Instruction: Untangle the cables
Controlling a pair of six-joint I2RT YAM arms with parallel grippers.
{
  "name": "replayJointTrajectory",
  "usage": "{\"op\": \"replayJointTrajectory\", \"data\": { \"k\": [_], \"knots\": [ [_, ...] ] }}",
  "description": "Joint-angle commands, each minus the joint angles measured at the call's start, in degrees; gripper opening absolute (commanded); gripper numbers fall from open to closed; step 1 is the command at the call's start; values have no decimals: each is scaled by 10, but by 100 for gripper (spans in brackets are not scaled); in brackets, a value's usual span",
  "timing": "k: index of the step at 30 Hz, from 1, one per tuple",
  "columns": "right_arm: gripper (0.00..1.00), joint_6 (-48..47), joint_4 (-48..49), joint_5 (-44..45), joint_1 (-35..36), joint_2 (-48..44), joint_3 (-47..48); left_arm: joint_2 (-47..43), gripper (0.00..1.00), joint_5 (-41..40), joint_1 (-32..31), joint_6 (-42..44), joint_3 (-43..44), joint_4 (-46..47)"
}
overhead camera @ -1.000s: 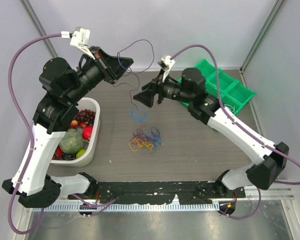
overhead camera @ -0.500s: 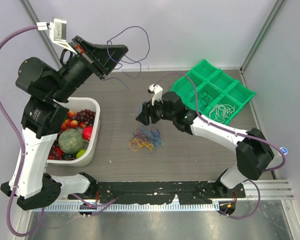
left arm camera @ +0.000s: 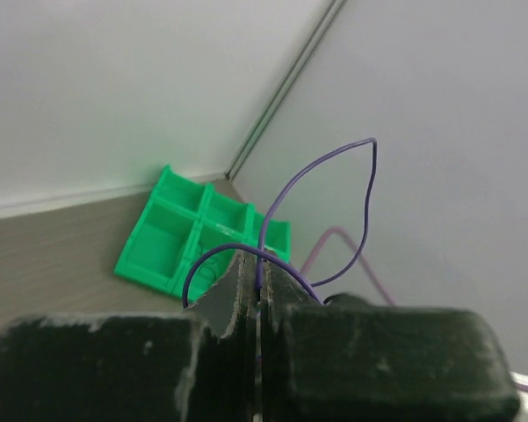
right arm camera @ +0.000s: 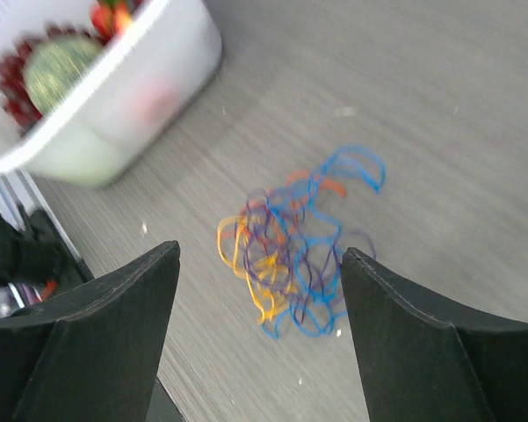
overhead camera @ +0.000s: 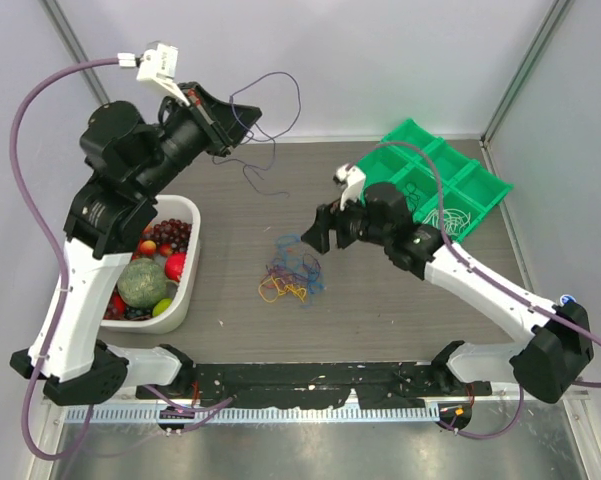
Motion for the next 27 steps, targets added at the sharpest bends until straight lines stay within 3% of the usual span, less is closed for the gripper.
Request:
{"op": "replayJointTrajectory", "data": {
  "k": [1,6,13,15,22,27],
  "knots": [
    [79,32,0,-53,-46,-22,128,37,0,-8,8,-4,32,-102],
    [79,80,16,-135,-101,4,218,62,0,39,28,-42,9,-165],
    [79,236,201,-243,-129,47,219,66,0,98,44,-113,-45,-151],
    [79,266,248,-242,-128,54,205,65,0,113,49,-134,-58,-141],
    [78,270,254,-229,-88,68,201,74,0,120,66,-187,-84,-150],
    [77,213,187,-153,-32,76,214,72,0,114,70,-204,-94,-152]
  ]
}}
